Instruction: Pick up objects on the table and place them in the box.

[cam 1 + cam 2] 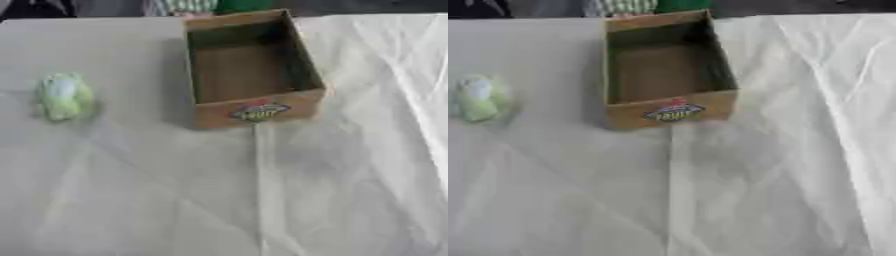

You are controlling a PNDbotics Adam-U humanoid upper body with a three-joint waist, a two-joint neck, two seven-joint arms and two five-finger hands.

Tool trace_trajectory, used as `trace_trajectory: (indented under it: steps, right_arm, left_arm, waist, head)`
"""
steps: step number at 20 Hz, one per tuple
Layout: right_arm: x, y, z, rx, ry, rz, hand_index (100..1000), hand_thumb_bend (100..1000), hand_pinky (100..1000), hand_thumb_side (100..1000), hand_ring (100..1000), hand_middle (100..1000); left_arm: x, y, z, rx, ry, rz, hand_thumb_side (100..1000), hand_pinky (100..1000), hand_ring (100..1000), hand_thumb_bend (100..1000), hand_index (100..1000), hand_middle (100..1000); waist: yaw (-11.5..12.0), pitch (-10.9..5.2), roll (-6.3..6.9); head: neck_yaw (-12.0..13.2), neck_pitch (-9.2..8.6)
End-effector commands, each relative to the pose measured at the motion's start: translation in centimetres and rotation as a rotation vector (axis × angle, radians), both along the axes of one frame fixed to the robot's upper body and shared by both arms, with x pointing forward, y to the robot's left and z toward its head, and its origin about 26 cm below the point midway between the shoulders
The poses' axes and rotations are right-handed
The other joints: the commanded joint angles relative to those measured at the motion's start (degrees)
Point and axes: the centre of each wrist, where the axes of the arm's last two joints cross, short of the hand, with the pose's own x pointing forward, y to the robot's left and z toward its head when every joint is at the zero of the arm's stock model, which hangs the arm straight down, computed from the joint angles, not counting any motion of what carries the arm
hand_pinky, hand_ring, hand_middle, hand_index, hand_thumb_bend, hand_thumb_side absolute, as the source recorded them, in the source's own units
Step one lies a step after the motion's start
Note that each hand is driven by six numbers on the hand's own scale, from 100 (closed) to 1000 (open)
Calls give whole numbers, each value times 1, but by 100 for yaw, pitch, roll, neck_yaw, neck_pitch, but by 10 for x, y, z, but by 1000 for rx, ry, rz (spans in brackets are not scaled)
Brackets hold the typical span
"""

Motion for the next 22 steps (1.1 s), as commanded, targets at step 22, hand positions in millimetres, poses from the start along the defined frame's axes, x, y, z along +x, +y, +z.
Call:
trace_trajectory:
  steps: [22]
  right_arm:
    - [-3, -1, 16, -70, -24, 10, 879, 100, 827, 572, 701, 735]
  left_arm:
    - [66, 24, 97, 1136, 505, 717, 989, 656, 758, 382, 948, 738]
  waist:
    - [-59, -220, 8]
  head:
    - [-107, -20]
